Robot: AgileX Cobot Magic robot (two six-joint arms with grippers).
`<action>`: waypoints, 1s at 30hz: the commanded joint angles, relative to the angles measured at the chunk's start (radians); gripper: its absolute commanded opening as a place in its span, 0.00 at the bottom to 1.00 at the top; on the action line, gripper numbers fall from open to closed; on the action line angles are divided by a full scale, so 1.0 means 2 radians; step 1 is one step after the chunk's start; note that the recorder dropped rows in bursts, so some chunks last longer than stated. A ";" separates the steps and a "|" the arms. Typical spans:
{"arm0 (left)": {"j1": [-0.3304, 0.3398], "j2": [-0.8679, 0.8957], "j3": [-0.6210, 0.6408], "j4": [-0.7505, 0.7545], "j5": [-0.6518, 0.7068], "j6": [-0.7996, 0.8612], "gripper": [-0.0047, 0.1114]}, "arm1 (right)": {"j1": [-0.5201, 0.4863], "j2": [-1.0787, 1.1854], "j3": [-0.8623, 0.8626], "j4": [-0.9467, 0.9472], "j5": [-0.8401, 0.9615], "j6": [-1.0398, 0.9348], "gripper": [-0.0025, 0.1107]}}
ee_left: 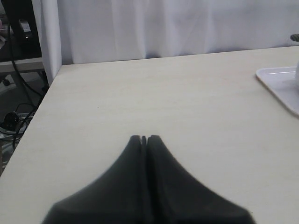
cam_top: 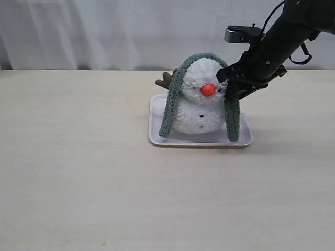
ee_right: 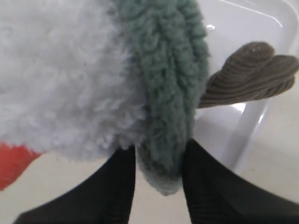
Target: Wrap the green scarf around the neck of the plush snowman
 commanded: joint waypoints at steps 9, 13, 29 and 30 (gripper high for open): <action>0.001 -0.001 0.001 -0.001 -0.006 0.000 0.04 | 0.000 -0.053 -0.003 -0.006 -0.016 -0.034 0.54; 0.001 -0.001 0.001 -0.001 -0.007 0.000 0.04 | 0.008 -0.095 -0.003 0.021 -0.070 -0.051 0.49; 0.001 -0.001 0.001 -0.001 -0.007 0.000 0.04 | 0.162 0.073 -0.288 -0.243 0.078 0.151 0.06; 0.001 -0.001 0.001 -0.001 -0.007 0.000 0.04 | 0.162 0.081 -0.294 -0.243 0.078 0.153 0.06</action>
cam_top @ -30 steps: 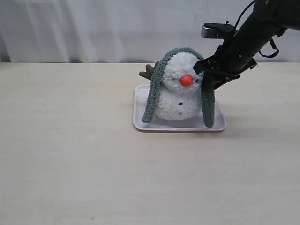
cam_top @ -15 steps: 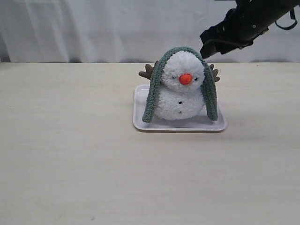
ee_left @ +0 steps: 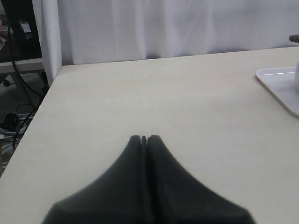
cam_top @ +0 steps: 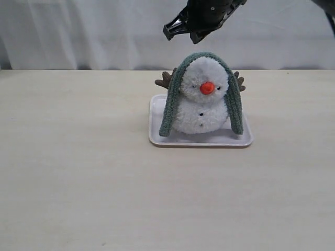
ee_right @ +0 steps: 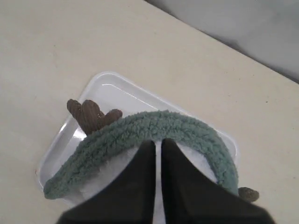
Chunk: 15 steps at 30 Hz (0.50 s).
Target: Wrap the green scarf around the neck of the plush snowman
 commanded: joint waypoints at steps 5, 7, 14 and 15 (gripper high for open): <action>0.001 -0.001 0.001 -0.001 -0.007 -0.001 0.04 | 0.001 0.074 -0.042 -0.025 -0.005 0.023 0.06; 0.001 -0.001 0.001 -0.001 -0.007 -0.001 0.04 | 0.001 0.081 -0.042 -0.032 -0.019 0.031 0.06; 0.001 -0.001 0.001 -0.001 -0.007 -0.001 0.04 | 0.001 0.107 -0.041 0.002 -0.013 -0.003 0.06; 0.001 -0.001 0.001 -0.001 -0.007 -0.001 0.04 | 0.001 0.109 -0.041 0.015 -0.011 -0.015 0.06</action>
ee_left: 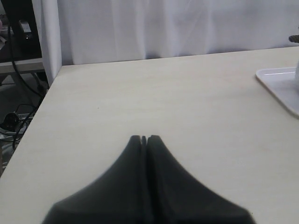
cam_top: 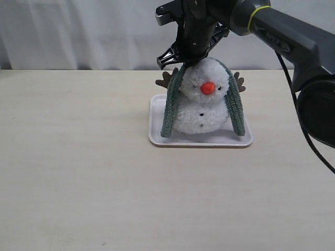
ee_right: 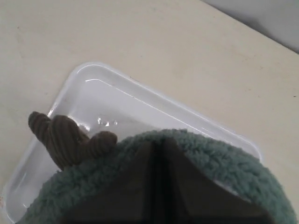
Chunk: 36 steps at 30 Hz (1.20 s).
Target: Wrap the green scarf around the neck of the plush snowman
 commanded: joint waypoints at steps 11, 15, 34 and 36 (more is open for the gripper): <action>0.001 -0.001 0.001 -0.001 -0.007 -0.001 0.04 | 0.001 0.010 -0.003 0.057 0.040 -0.055 0.06; 0.001 -0.001 0.001 -0.001 -0.007 -0.001 0.04 | 0.001 -0.003 -0.003 0.058 0.040 -0.054 0.11; 0.001 -0.001 0.001 -0.001 -0.007 -0.001 0.04 | 0.002 -0.092 0.024 0.167 0.040 -0.057 0.47; 0.001 -0.001 0.001 -0.001 -0.007 -0.001 0.04 | 0.002 -0.099 0.039 0.167 0.040 -0.057 0.47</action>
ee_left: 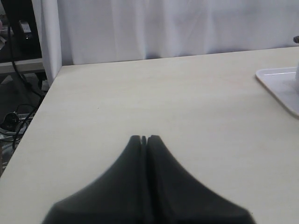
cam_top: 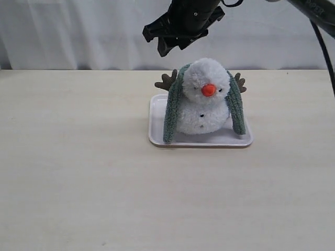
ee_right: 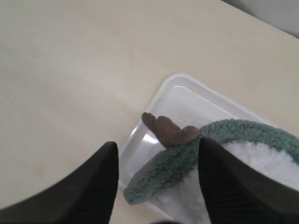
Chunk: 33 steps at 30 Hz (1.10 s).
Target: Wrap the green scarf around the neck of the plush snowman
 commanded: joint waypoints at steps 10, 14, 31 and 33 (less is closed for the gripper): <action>0.001 -0.001 0.001 -0.001 -0.007 -0.001 0.04 | 0.027 -0.038 0.155 -0.045 -0.011 0.044 0.49; 0.001 -0.001 0.001 -0.001 -0.007 -0.001 0.04 | 0.036 -0.038 0.198 -0.034 -0.026 0.044 0.54; 0.001 -0.001 0.001 -0.001 -0.007 -0.001 0.04 | 0.046 -0.025 0.304 -0.125 -0.231 0.152 0.54; 0.001 -0.001 0.001 -0.001 -0.007 -0.001 0.04 | 0.046 -0.025 0.304 -0.125 -0.229 0.153 0.54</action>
